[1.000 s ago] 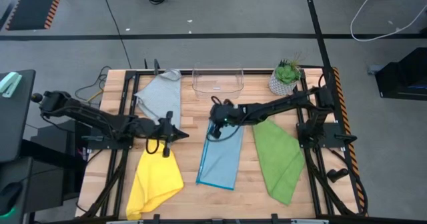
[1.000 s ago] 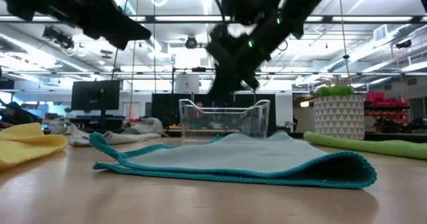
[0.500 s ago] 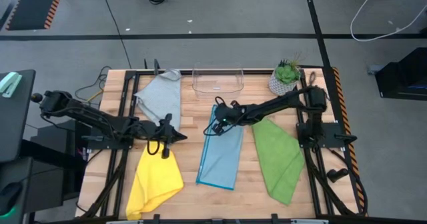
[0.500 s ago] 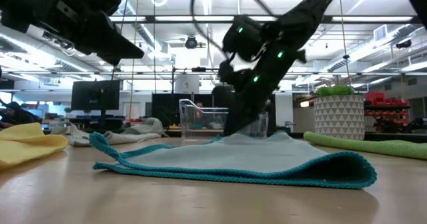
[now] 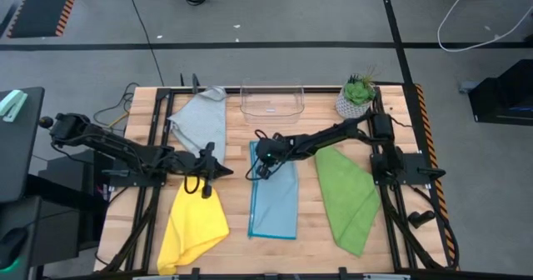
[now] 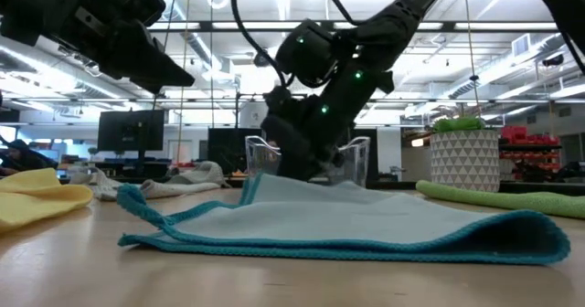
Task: Fold microfiber towels
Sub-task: Fold the blue microfiber towel
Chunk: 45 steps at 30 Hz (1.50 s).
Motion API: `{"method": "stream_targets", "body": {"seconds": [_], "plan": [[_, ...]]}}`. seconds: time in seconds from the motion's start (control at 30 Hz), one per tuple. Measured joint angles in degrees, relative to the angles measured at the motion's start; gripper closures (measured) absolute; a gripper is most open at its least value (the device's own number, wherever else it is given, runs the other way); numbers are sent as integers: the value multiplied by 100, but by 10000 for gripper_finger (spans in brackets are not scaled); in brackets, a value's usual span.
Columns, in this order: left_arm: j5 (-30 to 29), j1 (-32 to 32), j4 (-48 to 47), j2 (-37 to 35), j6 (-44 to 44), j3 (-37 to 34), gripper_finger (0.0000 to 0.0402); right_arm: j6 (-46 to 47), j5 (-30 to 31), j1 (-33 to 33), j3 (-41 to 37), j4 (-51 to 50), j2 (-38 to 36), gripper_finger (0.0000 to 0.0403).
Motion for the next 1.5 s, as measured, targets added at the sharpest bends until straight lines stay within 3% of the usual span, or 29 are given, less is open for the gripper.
{"method": "stream_targets", "body": {"seconds": [0.13, 0.3, 0.47, 0.63, 0.9, 1.2, 1.33, 1.5], "plan": [[-1, -7, 7, 132, 1, 2, 394, -127, 25, 129, -2, -31, -213, 392], [-10, -210, 110, 509, -104, 9, 398, -542, 132, 296, -4, -80, -989, 391], [-311, -656, 114, 1022, -166, 239, 394, -519, 398, 480, -604, -12, -1525, 396], [-459, -921, 115, 1520, -147, 523, 398, -16, 453, 254, -1327, 653, -1204, 396], [-471, -1147, 109, 2106, -144, 841, 397, 228, 476, -50, -1379, 843, -651, 396], [-473, -1433, 98, 2449, -135, 1189, 391, 122, 839, -150, -1427, 563, -1025, 393], [-476, -1657, 61, 2677, -37, 1423, 397, -29, 859, 207, -1406, 304, -1715, 388], [-491, -1999, 53, 3227, -24, 1848, 393, -35, 1020, 1251, -1627, 167, -2351, 390]]}}
